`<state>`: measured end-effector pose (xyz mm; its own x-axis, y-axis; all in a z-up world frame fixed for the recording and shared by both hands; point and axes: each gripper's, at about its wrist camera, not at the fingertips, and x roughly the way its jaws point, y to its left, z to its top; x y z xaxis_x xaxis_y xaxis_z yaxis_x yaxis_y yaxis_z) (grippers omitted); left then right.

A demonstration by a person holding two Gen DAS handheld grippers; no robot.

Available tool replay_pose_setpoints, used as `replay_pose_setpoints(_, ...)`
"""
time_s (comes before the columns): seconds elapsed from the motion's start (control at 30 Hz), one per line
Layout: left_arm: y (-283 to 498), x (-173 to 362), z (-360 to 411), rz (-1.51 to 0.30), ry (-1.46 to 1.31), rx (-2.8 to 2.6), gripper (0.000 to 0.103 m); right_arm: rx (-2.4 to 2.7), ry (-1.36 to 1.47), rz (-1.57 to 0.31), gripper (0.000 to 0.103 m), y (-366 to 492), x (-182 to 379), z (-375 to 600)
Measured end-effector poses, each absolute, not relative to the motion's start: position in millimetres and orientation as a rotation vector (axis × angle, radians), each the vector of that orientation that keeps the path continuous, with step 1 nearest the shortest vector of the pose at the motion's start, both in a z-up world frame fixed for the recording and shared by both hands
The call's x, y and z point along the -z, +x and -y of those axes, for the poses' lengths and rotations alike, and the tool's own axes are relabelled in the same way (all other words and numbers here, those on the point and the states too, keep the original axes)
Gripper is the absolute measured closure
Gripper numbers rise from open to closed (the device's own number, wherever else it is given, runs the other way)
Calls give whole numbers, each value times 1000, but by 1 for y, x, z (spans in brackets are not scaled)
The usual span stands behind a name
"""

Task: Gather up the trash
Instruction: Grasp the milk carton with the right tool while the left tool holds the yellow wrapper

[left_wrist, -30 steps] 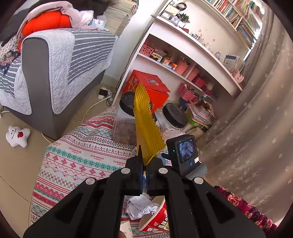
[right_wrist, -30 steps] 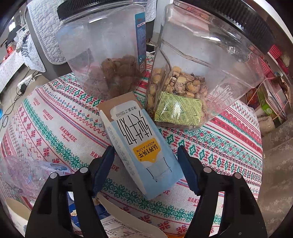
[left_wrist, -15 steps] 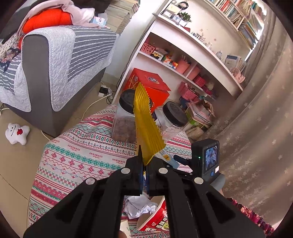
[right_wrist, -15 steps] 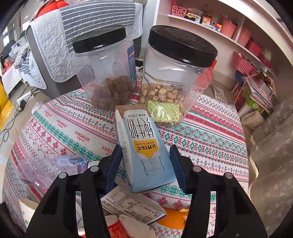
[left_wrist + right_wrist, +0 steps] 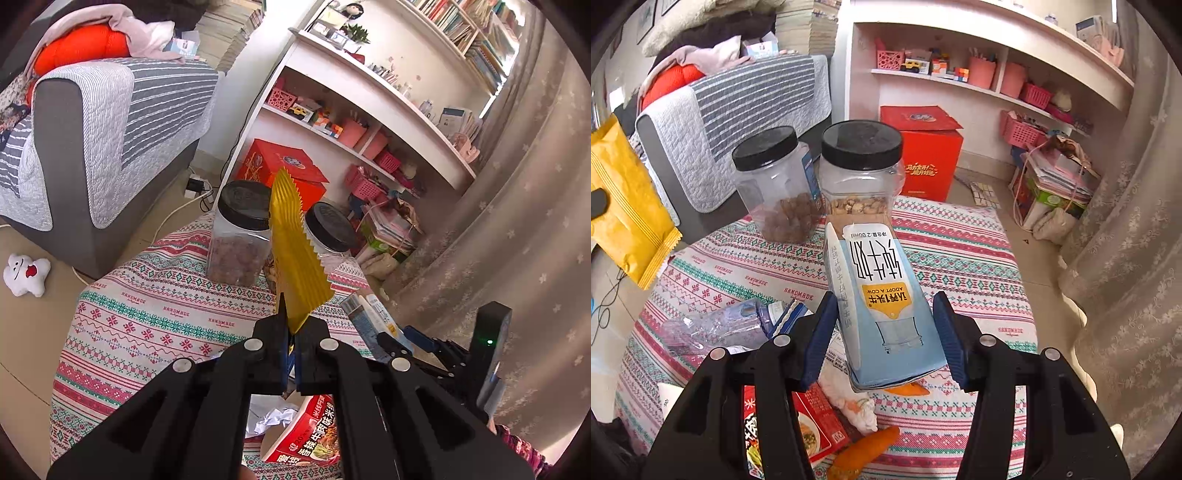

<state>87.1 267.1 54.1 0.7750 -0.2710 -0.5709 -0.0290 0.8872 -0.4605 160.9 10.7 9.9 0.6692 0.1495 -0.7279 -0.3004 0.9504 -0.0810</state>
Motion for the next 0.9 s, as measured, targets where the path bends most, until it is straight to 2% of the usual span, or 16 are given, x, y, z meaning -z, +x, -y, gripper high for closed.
replay_pose_setpoints(0.03,86,-55,-264,-674,-464,138,101,-229,-192,-804,102,157,-14,-5)
replay_pose_setpoints(0.13,85,-56,-256,-672,-447,142,101,-204,-149,-798,103,145,-24,16)
replay_pose_setpoints(0.27,81,-56,-246,-673,-438,147,101,-196,-145,-857,102,132,-10,35)
replay_pose_setpoints(0.3,80,-56,-243,-672,-442,156,101,-190,-140,-892,93,131,-3,39)
replay_pose_setpoints(0.33,79,-57,-241,-673,-438,165,101,-170,-128,-933,59,133,5,44)
replay_pose_setpoints(0.4,77,-59,-234,-669,-416,176,101,-106,-58,-950,20,140,18,57)
replay_pose_setpoints(0.6,84,-54,-234,-682,-405,185,101,-66,26,-1108,14,204,65,62)
replay_pose_setpoints(0.67,88,-51,-236,-690,-402,181,101,-88,55,-1165,8,225,81,59)
replay_pose_setpoints(0.9,96,-43,-245,-713,-404,176,101,-91,166,-1309,8,267,129,56)
